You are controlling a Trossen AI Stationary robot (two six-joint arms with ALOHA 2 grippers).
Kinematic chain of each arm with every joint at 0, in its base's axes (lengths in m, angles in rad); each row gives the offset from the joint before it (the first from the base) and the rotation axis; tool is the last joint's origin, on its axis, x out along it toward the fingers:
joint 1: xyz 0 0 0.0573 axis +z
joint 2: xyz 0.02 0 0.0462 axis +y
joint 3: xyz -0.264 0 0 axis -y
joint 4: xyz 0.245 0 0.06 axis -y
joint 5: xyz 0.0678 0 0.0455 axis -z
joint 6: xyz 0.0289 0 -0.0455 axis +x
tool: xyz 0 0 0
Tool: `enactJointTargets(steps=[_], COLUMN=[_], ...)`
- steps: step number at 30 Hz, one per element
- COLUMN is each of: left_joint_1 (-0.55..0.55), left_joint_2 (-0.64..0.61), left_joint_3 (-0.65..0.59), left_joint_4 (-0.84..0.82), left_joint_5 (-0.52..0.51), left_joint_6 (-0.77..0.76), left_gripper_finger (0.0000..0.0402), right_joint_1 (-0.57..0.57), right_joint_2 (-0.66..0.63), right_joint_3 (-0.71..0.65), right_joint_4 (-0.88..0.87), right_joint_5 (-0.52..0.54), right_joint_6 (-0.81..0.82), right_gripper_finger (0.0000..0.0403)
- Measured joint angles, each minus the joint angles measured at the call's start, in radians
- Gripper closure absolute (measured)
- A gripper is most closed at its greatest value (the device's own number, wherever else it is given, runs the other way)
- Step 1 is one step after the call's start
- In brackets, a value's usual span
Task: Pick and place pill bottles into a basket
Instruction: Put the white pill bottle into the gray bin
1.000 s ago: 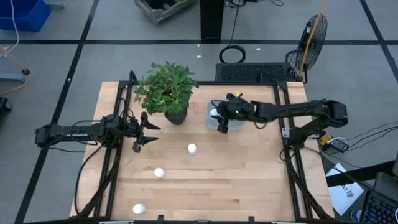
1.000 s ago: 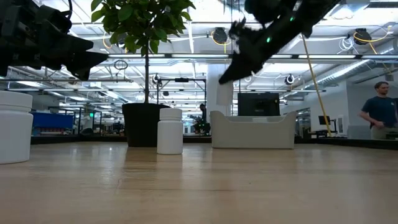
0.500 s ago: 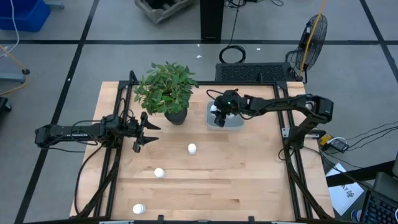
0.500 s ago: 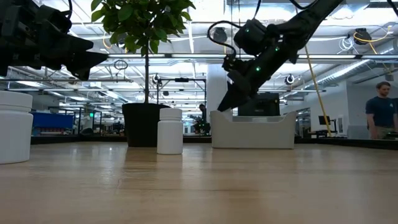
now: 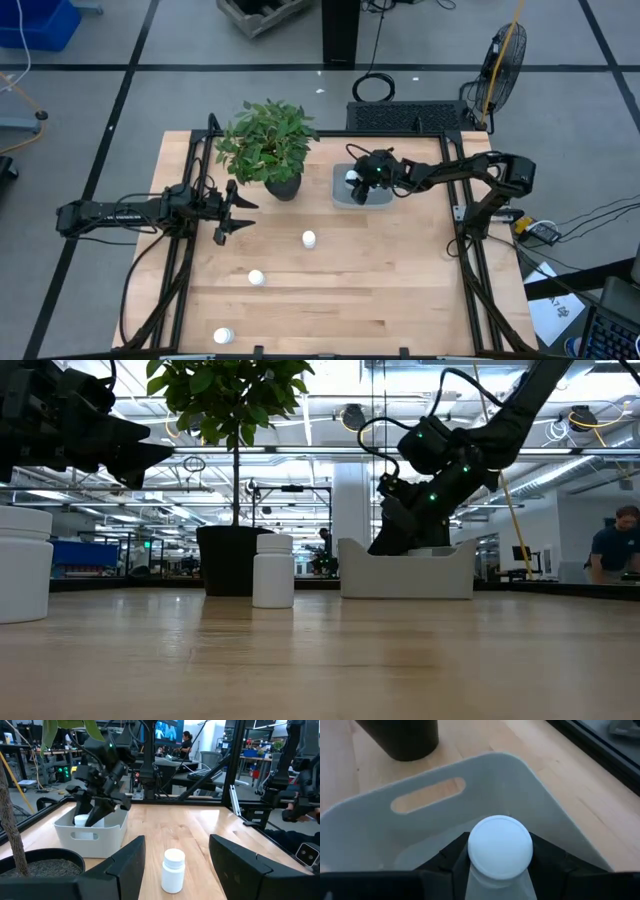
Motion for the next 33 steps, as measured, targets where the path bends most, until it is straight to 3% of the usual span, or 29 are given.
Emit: enactJointTargets(steps=[13, 26, 33], left_joint_1=[0.0, 0.0, 0.0], left_joint_2=[0.0, 0.0, 0.0], left_joint_3=[0.0, 0.0, 0.0], left_joint_4=[0.0, 0.0, 0.0], left_joint_5=[0.0, 0.0, 0.0], left_joint_6=[0.0, 0.0, 0.0], left_gripper_finger=[0.0178, 0.0178, 0.0178], right_joint_1=[0.001, 0.003, 0.086], right_joint_2=[0.0, -0.019, -0.101], right_joint_3=[-0.008, -0.01, -0.01], right_joint_4=[0.013, 0.083, 0.102], right_joint_5=[-0.025, -0.044, -0.047], right_joint_6=[-0.007, -0.034, -0.083], right_gripper_finger=[0.023, 0.0164, 0.0148])
